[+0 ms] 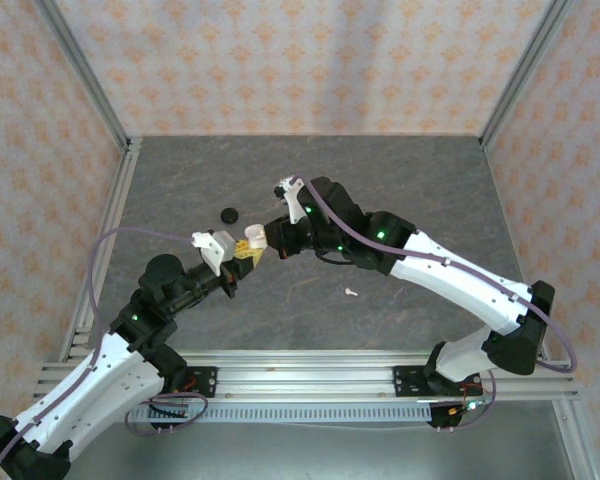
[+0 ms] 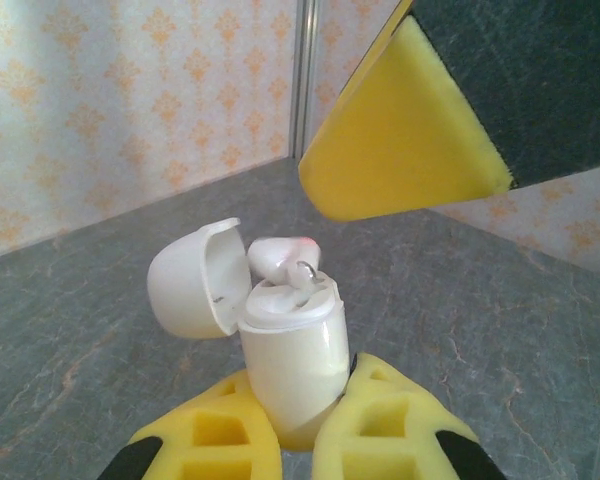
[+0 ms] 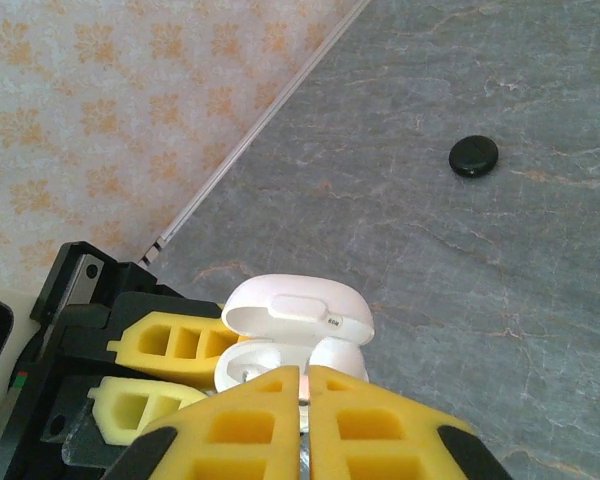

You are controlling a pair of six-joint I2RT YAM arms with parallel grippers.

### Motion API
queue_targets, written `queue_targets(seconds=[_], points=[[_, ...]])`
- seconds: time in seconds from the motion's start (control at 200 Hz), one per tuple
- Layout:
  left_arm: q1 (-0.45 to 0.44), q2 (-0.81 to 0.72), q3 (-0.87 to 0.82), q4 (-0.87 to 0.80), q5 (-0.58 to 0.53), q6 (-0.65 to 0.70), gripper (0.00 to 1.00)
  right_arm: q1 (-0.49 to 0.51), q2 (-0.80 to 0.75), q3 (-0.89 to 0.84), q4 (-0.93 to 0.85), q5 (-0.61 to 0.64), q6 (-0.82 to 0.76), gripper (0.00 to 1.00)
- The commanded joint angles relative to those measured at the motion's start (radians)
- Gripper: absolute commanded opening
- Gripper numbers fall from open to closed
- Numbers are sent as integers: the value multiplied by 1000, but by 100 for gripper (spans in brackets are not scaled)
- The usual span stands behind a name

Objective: Insert wireless bluetooth earbuds into charging case

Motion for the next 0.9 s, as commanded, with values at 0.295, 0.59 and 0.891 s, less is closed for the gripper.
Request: queue_targets(seconds=[0.295,0.59,0.891], points=[[-8,-18,-6,16,14,18,0,2,3,59,-44,-1,11,13],[-10,-16,-5,0,1,28,0,-45,-18,12,-14,-29,222,41],[-17,23,40,-55,7,81,0,-86,28,-45,44,-209,348,45]])
